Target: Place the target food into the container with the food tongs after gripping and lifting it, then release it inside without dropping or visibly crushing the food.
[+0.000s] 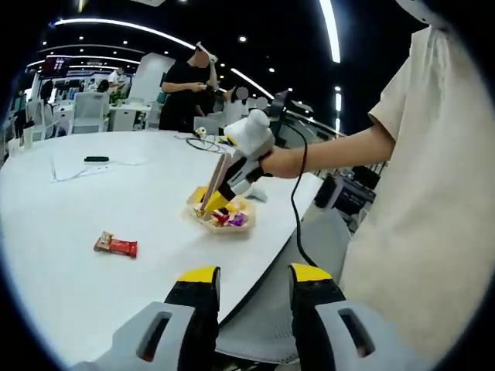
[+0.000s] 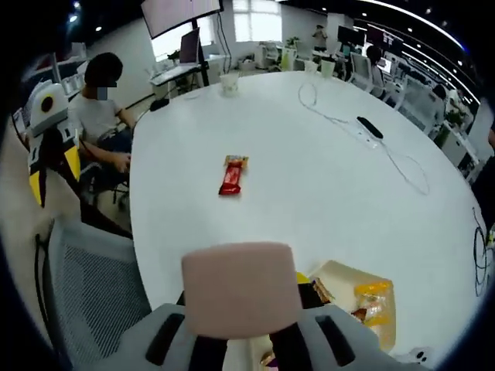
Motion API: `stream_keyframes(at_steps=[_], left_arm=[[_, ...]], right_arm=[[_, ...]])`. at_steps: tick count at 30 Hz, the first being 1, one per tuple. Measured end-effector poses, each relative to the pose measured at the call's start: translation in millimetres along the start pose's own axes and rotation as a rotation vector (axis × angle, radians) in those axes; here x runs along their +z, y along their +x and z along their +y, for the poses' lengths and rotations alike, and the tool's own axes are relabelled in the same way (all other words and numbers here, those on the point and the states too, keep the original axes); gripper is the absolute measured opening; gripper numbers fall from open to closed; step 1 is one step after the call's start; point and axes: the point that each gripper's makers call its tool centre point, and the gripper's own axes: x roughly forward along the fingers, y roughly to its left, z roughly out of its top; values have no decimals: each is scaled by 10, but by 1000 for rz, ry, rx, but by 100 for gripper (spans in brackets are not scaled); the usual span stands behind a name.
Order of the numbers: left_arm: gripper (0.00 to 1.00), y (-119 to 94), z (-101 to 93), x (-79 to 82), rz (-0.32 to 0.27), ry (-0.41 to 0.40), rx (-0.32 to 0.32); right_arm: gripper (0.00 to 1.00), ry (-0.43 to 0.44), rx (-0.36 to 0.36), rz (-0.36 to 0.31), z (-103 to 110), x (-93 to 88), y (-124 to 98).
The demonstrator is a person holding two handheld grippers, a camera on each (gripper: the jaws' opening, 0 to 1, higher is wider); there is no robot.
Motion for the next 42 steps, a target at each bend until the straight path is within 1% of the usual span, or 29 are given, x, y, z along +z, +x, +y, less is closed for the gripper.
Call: stream_keyframes(at_steps=[1, 6, 9, 13, 19, 24, 26, 31, 39, 41, 42], left_arm=[[34, -3, -2, 9, 2, 3, -1], [34, 17, -20, 35, 9, 16, -14], [34, 69, -82, 39, 26, 37, -43], [34, 157, -167, 61, 41, 62, -80], [34, 236, -241, 113, 43, 82, -110], [34, 230, -251, 99, 44, 87, -115], [34, 211, -243, 85, 45, 86, -110], [34, 189, -218, 49, 36, 65, -92], [34, 208, -252, 39, 35, 66, -95], [34, 211, -252, 46, 31, 66, -93], [33, 212, -252, 47, 30, 64, -93]], right_arm=[[17, 11, 0, -7, -6, -1, -30], [16, 5, -5, 2, 20, -53, -138], [16, 14, -31, -3, -29, -62, -204], [16, 67, -51, -35, -105, -63, -305], [16, 75, -81, -49, -165, -67, -455], [16, 92, -81, -44, -164, -97, -502], [16, 87, -93, -38, -183, -116, -526], [17, 108, -112, -54, -233, -116, -603], [17, 117, -140, -62, -301, -166, -716], [17, 148, -154, -77, -353, -187, -765], [17, 146, -158, -75, -366, -200, -777]])
